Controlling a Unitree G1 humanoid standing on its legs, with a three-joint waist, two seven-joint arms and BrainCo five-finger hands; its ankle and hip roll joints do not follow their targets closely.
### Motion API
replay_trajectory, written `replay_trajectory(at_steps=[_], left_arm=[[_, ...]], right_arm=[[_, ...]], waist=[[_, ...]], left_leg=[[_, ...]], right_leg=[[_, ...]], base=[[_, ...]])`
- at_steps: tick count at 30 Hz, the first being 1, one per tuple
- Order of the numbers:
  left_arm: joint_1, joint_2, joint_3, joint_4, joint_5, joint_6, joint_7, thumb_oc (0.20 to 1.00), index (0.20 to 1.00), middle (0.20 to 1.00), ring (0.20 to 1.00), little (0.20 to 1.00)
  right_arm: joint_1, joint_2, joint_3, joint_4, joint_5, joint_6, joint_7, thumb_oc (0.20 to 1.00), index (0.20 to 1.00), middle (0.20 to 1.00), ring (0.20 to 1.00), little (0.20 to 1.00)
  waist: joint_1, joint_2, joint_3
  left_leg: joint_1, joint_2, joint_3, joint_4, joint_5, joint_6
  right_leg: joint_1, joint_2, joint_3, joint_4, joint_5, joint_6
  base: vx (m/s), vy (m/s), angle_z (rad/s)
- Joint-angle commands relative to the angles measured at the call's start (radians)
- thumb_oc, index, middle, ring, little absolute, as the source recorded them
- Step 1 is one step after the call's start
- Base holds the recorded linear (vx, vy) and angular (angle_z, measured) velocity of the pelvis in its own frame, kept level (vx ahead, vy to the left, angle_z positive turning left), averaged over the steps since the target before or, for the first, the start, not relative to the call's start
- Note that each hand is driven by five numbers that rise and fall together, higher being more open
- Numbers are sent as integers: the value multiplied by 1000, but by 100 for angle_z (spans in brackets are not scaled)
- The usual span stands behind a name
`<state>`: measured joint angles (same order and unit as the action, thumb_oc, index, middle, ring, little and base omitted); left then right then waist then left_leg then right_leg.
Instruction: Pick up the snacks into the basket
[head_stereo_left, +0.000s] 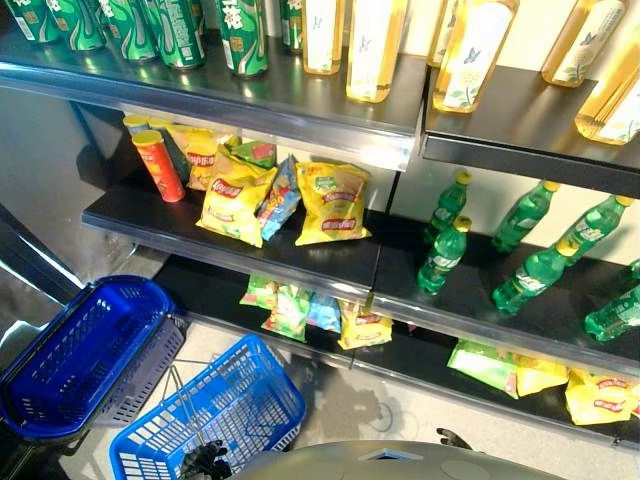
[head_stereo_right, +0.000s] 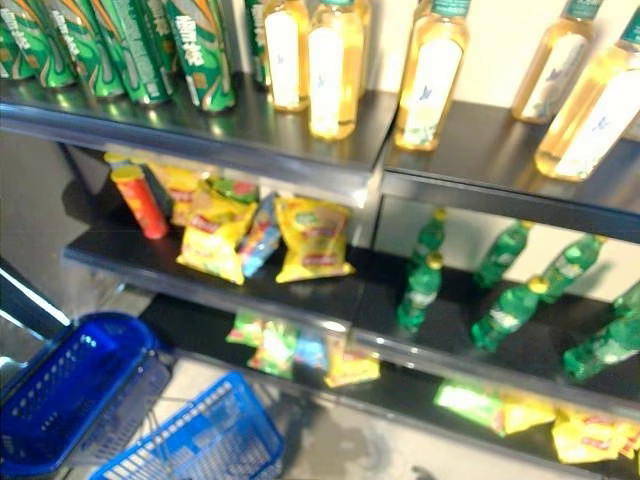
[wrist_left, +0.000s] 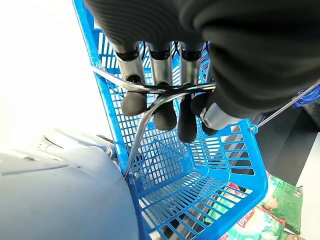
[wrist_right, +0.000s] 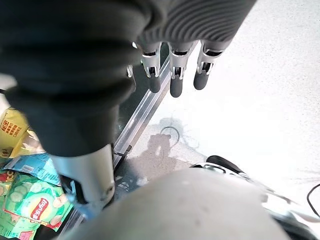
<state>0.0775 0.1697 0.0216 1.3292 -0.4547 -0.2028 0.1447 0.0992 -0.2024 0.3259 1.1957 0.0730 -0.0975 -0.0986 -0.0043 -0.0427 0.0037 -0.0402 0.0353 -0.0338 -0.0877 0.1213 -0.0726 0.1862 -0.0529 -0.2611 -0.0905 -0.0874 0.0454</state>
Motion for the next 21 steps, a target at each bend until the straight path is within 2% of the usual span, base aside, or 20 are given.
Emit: replay_trajectory(at_steps=[1,21], left_arm=[[-43,-18,-11,61,6,-23,-17,200,200,200,200,200],[-38,-16,-4,67,-1,-28,-22,200,200,200,200,200]], right_arm=[[-39,19,-14,27,33,-27,0,1000,1000,1000,1000,1000],[-48,16,-25,70,30,-26,-4,1000,1000,1000,1000,1000]], waist=[[41,-14,-16],[44,-16,-14]], left_leg=[[21,-3,-6,0,-51,28],[23,1,-3,0,-53,28]], right_leg=[[-111,-40,14,3,147,79],[-112,-35,17,3,144,78]], base=[[0,0,0],[0,0,0]])
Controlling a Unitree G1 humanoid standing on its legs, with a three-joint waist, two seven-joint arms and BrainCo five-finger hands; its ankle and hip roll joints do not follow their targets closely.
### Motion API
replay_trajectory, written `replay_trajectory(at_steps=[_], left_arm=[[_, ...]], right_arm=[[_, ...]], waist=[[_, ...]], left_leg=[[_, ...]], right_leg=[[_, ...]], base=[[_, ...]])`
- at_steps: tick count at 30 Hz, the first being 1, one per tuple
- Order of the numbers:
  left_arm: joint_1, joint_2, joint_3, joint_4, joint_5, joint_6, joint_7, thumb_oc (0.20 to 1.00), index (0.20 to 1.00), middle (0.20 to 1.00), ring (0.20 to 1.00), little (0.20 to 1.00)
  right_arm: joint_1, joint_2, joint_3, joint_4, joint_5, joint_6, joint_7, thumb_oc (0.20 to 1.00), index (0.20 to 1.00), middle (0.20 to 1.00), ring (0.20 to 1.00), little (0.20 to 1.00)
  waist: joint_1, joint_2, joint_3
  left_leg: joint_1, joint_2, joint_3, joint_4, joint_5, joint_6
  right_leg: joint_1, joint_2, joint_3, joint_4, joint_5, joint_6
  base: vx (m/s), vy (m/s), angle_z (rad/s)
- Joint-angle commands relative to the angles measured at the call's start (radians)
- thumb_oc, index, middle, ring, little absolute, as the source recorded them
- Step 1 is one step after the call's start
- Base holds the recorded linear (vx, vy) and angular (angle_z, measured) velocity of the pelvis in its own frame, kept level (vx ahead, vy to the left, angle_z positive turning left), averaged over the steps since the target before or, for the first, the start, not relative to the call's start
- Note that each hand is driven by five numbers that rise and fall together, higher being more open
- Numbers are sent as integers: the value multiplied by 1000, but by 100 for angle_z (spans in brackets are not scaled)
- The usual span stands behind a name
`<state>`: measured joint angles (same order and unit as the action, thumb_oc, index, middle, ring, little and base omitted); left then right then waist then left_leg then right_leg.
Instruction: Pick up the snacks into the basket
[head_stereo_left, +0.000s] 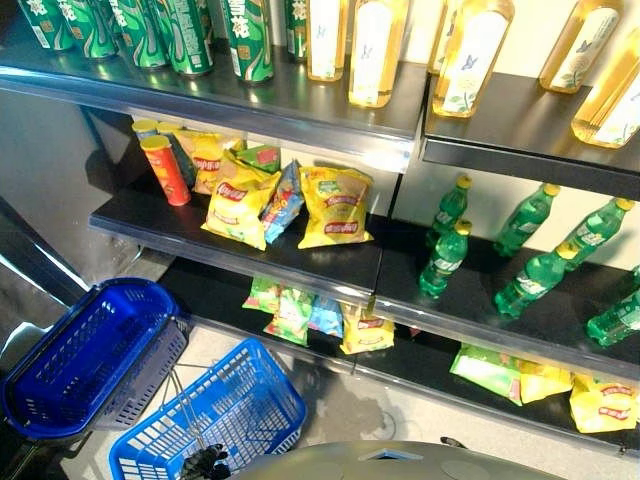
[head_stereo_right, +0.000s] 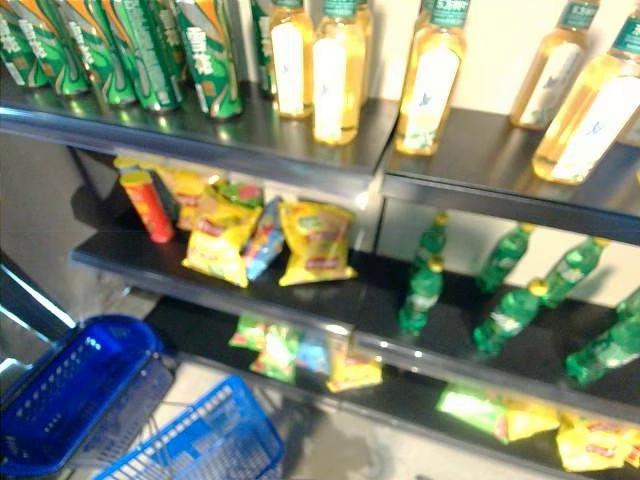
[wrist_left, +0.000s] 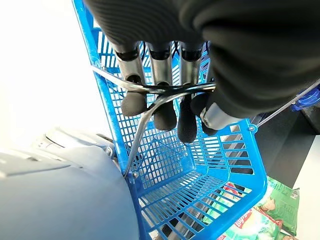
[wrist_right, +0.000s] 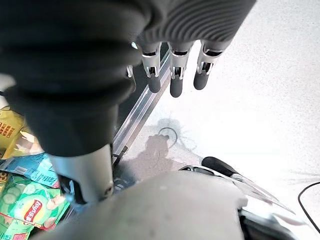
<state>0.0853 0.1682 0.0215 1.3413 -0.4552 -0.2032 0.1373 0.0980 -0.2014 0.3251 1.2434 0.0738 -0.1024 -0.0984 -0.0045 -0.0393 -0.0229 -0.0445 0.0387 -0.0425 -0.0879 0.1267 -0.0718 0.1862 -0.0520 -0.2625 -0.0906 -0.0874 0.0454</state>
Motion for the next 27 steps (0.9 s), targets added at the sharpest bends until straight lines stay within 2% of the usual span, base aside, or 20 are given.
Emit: replay_trajectory(at_steps=[1,6,11,17,18,21,22,23,24,25,26,27], left_arm=[[-46,-14,-4,55,-1,-27,-15,200,200,200,200,200],[-45,-12,-7,45,-7,-30,-15,200,200,200,200,200],[-37,-7,-7,27,2,-32,-16,200,200,200,200,200],[-17,13,-12,-53,13,-42,-9,200,200,200,200,200],[-27,15,-29,-49,46,-50,-16,200,200,200,200,200],[-30,18,-45,-58,46,-46,-7,200,200,200,200,200],[-34,28,-27,-47,49,-45,-7,200,200,200,200,200],[-34,27,-27,-47,49,-45,-7,200,200,200,200,200],[-51,29,-41,-30,58,-58,-22,200,200,200,200,200],[-46,32,-41,-49,58,-47,-22,200,200,200,200,200],[-46,32,-42,-49,58,-47,-21,200,200,200,200,200],[-42,44,-18,-77,54,-61,-12,200,200,200,200,200]], right_arm=[[-46,15,-25,22,30,-21,-5,1000,1000,1000,1000,1000],[-54,12,-12,14,12,-21,-7,1000,1000,1000,1000,1000],[-72,-10,27,-88,-29,-24,-4,1000,1000,1000,1000,1000],[-121,-68,112,-363,-96,-39,23,1000,1000,1000,1000,1000],[-117,-32,119,-193,-114,-64,22,1000,1000,1000,1000,1000],[-135,-31,144,-186,-132,-55,20,1000,1000,1000,1000,1000],[-115,-74,158,-370,-172,-56,49,1000,1000,1000,1000,1000],[-112,-76,158,-375,-172,-53,50,1000,1000,1000,1000,1000],[-111,-90,168,-207,-155,-94,63,1000,1000,1000,1000,1000],[-133,-118,204,-349,-236,-77,53,1000,1000,1000,1000,1000],[-133,-119,203,-351,-236,-75,54,1000,1000,1000,1000,1000],[-106,-207,208,-619,-260,-118,78,1000,1000,1000,1000,1000]], waist=[[45,-19,13],[47,-23,16],[56,-32,28],[87,-54,61],[113,-52,85],[122,-51,96],[121,-61,102],[121,-61,102],[131,-65,112],[134,-67,122],[133,-67,120],[129,-79,141]], left_leg=[[27,-3,6,1,-59,27],[28,-1,6,1,-59,28],[28,0,3,1,-59,31],[22,-4,-15,1,-53,40],[18,-9,-33,1,-50,47],[-3,-19,-52,13,-47,52],[-8,-19,-54,14,-46,52],[-8,-19,-54,14,-46,52],[-18,-22,-63,21,-49,55],[-21,-21,-63,26,-50,54],[-25,-22,-65,27,-48,55],[-37,-19,-65,37,-49,55]], right_leg=[[-112,-36,18,3,144,78],[-113,-34,20,3,144,79],[-114,-33,16,3,142,80],[-108,-32,-4,4,139,78],[-109,-37,-25,22,130,78],[-120,-43,-44,40,125,76],[-127,-45,-48,50,121,75],[-127,-45,-48,51,121,75],[-133,-50,-58,63,116,78],[-137,-50,-60,75,110,77],[-140,-51,-61,74,112,77],[-161,-53,-58,97,109,77]], base=[[0,0,0],[0,0,0],[0,0,0],[-2,-2,8],[-29,6,12],[-48,39,42],[-3,20,60],[-24,29,55],[-31,16,30],[-35,19,21],[-52,19,8],[-42,11,7]])
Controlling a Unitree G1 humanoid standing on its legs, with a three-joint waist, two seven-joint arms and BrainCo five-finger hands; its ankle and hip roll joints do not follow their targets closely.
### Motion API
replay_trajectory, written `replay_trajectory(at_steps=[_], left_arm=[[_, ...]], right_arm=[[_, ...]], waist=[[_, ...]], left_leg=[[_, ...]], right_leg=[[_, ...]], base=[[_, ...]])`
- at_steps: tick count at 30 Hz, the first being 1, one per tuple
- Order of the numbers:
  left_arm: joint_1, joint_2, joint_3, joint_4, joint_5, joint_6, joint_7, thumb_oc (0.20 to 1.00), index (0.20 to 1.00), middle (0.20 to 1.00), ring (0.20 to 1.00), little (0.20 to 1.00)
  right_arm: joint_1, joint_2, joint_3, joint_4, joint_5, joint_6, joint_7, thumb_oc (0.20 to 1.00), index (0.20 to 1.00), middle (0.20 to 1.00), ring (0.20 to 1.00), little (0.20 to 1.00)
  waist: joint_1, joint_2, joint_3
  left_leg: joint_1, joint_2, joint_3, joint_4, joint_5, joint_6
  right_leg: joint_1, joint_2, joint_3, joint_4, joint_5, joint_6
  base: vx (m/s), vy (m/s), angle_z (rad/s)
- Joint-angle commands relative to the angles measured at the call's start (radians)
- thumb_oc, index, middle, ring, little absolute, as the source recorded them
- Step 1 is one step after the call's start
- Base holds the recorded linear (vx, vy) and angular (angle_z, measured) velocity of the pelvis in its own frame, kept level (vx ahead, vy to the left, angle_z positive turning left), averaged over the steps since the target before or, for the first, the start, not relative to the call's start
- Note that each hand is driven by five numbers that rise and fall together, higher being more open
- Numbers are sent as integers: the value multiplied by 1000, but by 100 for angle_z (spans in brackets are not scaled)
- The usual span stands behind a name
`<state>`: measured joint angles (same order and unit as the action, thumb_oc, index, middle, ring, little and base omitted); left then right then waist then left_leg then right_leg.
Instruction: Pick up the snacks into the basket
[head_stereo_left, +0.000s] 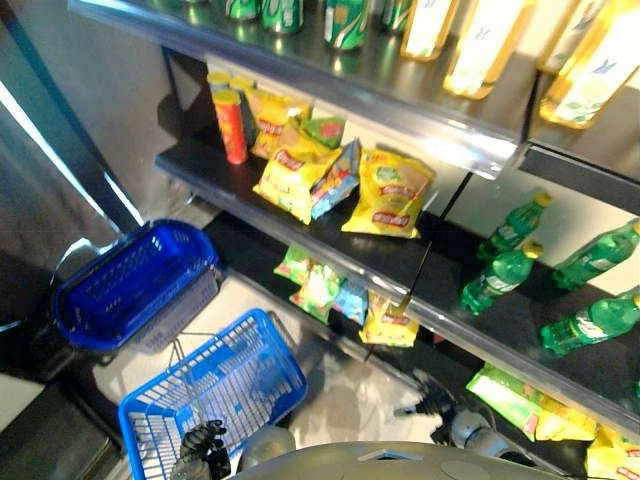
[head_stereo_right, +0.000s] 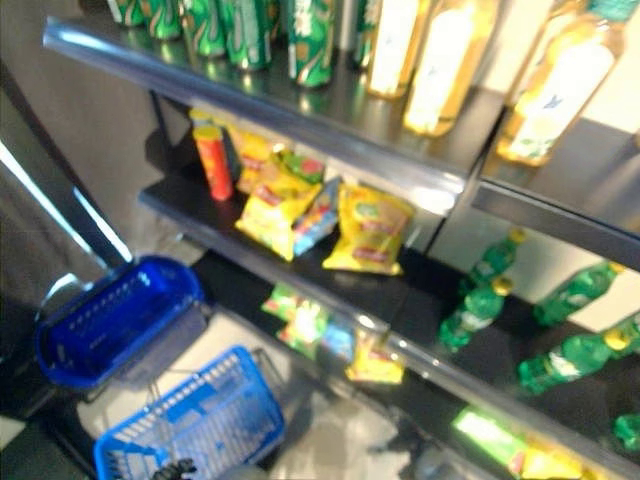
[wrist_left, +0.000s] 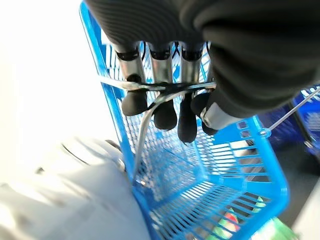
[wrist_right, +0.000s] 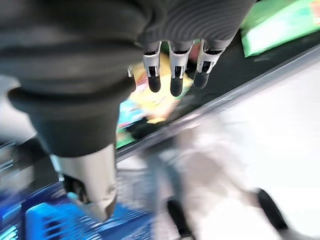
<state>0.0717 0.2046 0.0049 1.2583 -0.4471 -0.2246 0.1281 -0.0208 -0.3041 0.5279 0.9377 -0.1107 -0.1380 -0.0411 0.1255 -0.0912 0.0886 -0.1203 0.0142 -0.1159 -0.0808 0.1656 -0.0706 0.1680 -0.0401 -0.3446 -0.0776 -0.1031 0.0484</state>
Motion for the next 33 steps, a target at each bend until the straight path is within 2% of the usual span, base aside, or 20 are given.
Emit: replay_trajectory(at_steps=[1,2,8,16,29,33], left_arm=[[-28,7,-2,6,45,-40,-3,200,200,200,200,200],[-38,15,0,1,50,-38,-9,200,200,200,200,200],[-67,26,-13,-29,40,-54,6,200,200,200,200,200],[-113,32,-23,-59,11,-66,37,200,200,200,200,200],[-190,46,-37,-62,-17,-81,114,200,200,200,200,200],[-212,45,-67,-77,-28,-82,145,200,200,200,200,200]], right_arm=[[16,-108,4,-320,-74,-79,23,1000,1000,1000,1000,1000],[26,-137,8,-363,-69,-91,36,1000,1000,1000,1000,1000],[-31,-154,42,-457,-48,-112,46,1000,1000,1000,1000,1000],[-94,-181,22,-677,75,-149,32,1000,1000,1000,1000,1000],[-274,-142,3,-921,214,-205,-67,1000,1000,1000,1000,1000],[-383,-76,11,-965,243,-225,-141,1000,1000,1000,1000,1000]], waist=[[0,-26,29],[3,-32,45],[18,-38,92],[35,-45,153],[64,-43,231],[83,-39,257]], left_leg=[[38,5,8,31,-88,54],[23,7,5,43,-88,55],[-20,5,-3,72,-89,59],[-78,-3,-13,118,-91,60],[-171,-9,-39,187,-96,56],[-203,-11,-50,203,-99,54]], right_leg=[[-144,-65,24,86,123,74],[-161,-68,21,106,118,75],[-210,-80,6,161,107,77],[-258,-93,-15,213,95,77],[-320,-100,-47,262,84,72],[-343,-102,-58,277,79,73]], base=[[-80,14,3],[-67,7,-4],[-60,20,4],[-39,8,6],[-15,-8,8],[-11,-7,9]])
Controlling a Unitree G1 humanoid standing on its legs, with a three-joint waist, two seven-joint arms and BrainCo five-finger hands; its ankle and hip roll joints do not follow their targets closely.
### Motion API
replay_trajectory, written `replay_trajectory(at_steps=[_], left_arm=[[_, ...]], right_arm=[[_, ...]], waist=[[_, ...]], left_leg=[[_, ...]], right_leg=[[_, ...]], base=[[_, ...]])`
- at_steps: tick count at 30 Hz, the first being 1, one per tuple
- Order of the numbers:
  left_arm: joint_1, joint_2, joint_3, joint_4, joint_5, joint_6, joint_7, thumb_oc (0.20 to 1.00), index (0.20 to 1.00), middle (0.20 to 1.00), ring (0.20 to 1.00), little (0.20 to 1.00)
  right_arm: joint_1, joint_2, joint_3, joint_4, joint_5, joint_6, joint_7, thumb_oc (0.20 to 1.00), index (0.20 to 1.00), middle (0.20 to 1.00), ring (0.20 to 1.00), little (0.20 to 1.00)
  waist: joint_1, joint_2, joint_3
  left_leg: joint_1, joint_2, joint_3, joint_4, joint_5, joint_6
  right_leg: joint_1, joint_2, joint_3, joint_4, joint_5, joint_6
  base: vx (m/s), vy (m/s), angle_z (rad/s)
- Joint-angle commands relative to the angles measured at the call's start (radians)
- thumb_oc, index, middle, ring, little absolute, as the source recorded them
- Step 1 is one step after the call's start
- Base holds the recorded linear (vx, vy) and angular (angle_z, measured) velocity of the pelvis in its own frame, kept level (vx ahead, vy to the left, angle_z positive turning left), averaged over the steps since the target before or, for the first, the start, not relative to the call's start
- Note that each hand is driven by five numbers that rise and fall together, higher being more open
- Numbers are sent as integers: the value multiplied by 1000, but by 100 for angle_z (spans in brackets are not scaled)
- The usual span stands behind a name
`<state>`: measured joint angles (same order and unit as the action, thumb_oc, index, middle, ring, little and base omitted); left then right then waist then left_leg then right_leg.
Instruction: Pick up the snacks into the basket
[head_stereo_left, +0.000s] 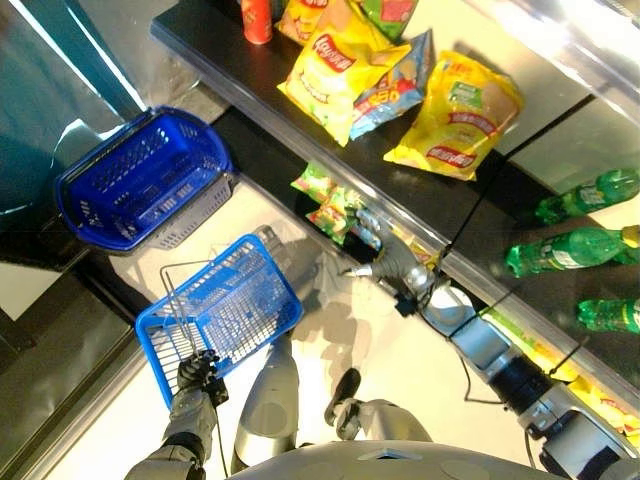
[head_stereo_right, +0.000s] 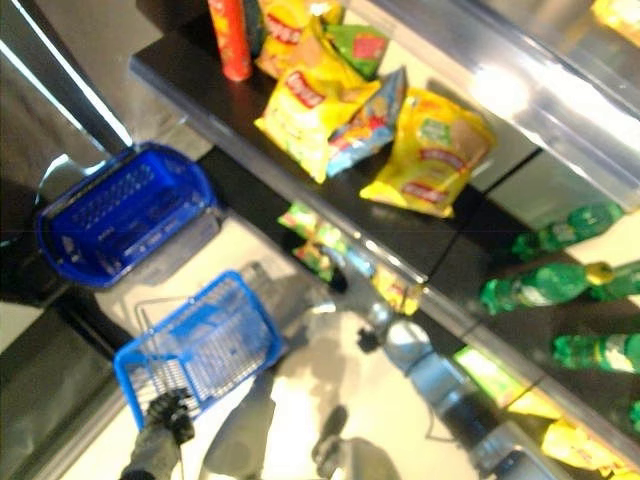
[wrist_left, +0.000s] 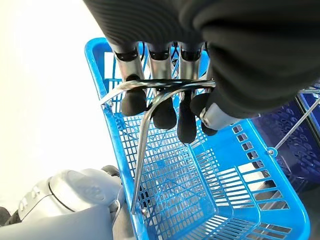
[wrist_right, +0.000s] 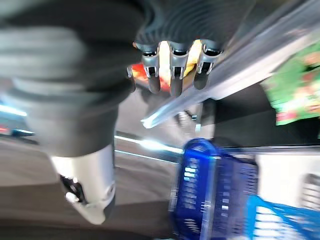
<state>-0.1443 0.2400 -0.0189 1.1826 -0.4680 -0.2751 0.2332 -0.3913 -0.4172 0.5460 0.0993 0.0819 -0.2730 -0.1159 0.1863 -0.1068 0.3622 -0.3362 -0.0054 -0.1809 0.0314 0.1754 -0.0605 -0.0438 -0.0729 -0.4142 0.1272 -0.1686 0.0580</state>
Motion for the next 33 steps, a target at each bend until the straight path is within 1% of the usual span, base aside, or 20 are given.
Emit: replay_trajectory(at_steps=[1,3,5,6,8,11,12,13,14,16,17,18,20,21,25,26,27,28,32,33], left_arm=[[4,9,-43,-2,-7,-31,41,200,200,200,200,200],[-9,8,-56,1,-20,-36,52,200,200,200,200,200],[-25,4,-77,-4,-31,-33,74,200,200,200,200,200],[-26,4,-77,-4,-31,-33,75,200,200,200,200,200],[-33,3,-95,-24,-40,-32,94,200,200,200,200,200],[-32,2,-107,-32,-42,-32,104,200,200,200,200,200],[-37,0,-119,-33,-46,-29,114,200,200,200,200,200],[-38,1,-119,-33,-46,-29,114,200,200,200,200,200],[-45,1,-125,-34,-46,-27,129,200,200,200,200,200],[-49,1,-130,-37,-45,-24,135,200,200,200,200,200],[-56,1,-144,-43,-40,-27,149,200,200,200,200,200],[-56,1,-145,-43,-40,-27,150,200,200,200,200,200],[-68,-2,-169,-58,-39,-31,174,200,200,200,200,200],[-69,-2,-169,-58,-39,-31,174,200,200,200,200,200],[-92,-11,-192,-68,-40,-27,200,200,200,200,200,200],[-101,-17,-201,-71,-41,-26,210,200,200,200,200,200],[-102,-17,-201,-71,-41,-26,210,200,200,200,200,200],[-108,-24,-210,-75,-38,-24,221,200,200,200,200,200],[-109,-38,-228,-87,-35,-25,232,200,200,200,200,200],[-109,-38,-228,-87,-35,-24,233,200,200,200,200,200]], right_arm=[[-14,37,-8,-126,50,-90,-66,1000,1000,1000,1000,1000],[-64,90,-4,-98,65,-94,-113,1000,1000,1000,1000,1000],[-140,154,-3,-72,30,-85,-198,1000,1000,1000,1000,1000],[-141,154,-3,-71,30,-85,-199,1000,1000,1000,1000,1000],[-207,191,-18,-55,9,-79,-266,1000,1000,1000,1000,1000],[-240,213,-30,-44,6,-74,-305,1000,1000,1000,1000,1000],[-269,235,-48,-32,-12,-70,-362,1000,1000,1000,1000,1000],[-270,235,-48,-32,-13,-70,-362,1000,1000,1000,1000,1000],[-299,253,-79,-16,-22,-68,-426,1000,1000,1000,1000,1000],[-315,258,-92,-13,-43,-60,-449,1000,1000,1000,1000,1000],[-345,267,-121,5,-92,-47,-519,1000,1000,1000,1000,1000],[-345,267,-122,6,-93,-47,-520,1000,1000,1000,1000,1000],[-398,295,-172,57,-133,-20,-624,1000,1000,1000,1000,1000],[-399,296,-172,57,-134,-21,-624,1000,1000,1000,1000,1000],[-446,319,-235,108,-158,11,-738,1000,1000,1000,1000,1000],[-463,327,-263,123,-169,20,-792,1000,1000,1000,1000,1000],[-464,327,-263,123,-169,20,-792,1000,1000,1000,1000,1000],[-467,328,-281,122,-181,29,-829,1000,1000,1000,1000,1000],[-462,334,-315,114,-224,54,-893,1000,1000,1000,1000,1000],[-461,334,-315,114,-224,54,-893,1000,1000,1000,1000,1000]], waist=[[21,-23,-19],[27,-20,-9],[38,-16,8],[37,-16,6],[52,-15,23],[59,-13,27],[65,-12,33],[65,-12,33],[70,-9,36],[73,-8,38],[78,-2,46],[78,-3,46],[84,8,57],[85,8,57],[86,18,68],[87,24,74],[87,24,74],[85,28,76],[80,35,77],[80,35,77]], left_leg=[[10,8,14,89,-105,44],[-3,8,11,95,-103,42],[-22,5,9,106,-106,41],[-25,4,7,104,-102,42],[-43,1,3,110,-103,40],[-55,-2,-5,110,-99,40],[-66,-7,-10,107,-97,40],[-66,-7,-10,107,-97,40],[-78,-10,-15,107,-95,39],[-83,-13,-18,106,-95,39],[-94,-17,-23,107,-93,39],[-95,-17,-23,107,-93,39],[-113,-23,-30,111,-90,40],[-114,-24,-30,111,-90,40],[-137,-34,-39,116,-88,42],[-147,-38,-41,120,-88,42],[-148,-39,-41,120,-88,42],[-153,-43,-44,121,-88,42],[-166,-50,-45,124,-90,43],[-167,-50,-45,124,-90,43]], right_leg=[[-134,-69,9,70,147,63],[-142,-70,1,76,146,63],[-158,-70,-1,86,144,61],[-160,-70,-3,84,147,61],[-176,-71,-13,91,146,62],[-182,-72,-21,92,146,63],[-188,-71,-31,90,146,64],[-189,-71,-31,91,146,64],[-197,-72,-37,91,147,64],[-200,-71,-41,92,145,65],[-207,-72,-47,96,143,65],[-207,-72,-47,97,143,65],[-224,-75,-52,102,143,65],[-224,-75,-51,102,143,65],[-242,-76,-61,107,143,66],[-249,-76,-64,109,142,65],[-249,-76,-64,109,142,65],[-252,-77,-67,109,141,64],[-261,-76,-71,107,142,67],[-261,-76,-71,107,142,67]], base=[[4,-9,14],[-8,2,12],[-13,10,7],[-4,11,9],[0,-4,7],[19,-1,11],[19,2,24],[26,8,23],[11,9,16],[15,12,14],[15,12,13],[11,18,14],[-1,32,13],[-3,26,8],[-2,16,7],[5,17,7],[9,18,12],[7,11,12],[9,15,8],[1,17,3]])
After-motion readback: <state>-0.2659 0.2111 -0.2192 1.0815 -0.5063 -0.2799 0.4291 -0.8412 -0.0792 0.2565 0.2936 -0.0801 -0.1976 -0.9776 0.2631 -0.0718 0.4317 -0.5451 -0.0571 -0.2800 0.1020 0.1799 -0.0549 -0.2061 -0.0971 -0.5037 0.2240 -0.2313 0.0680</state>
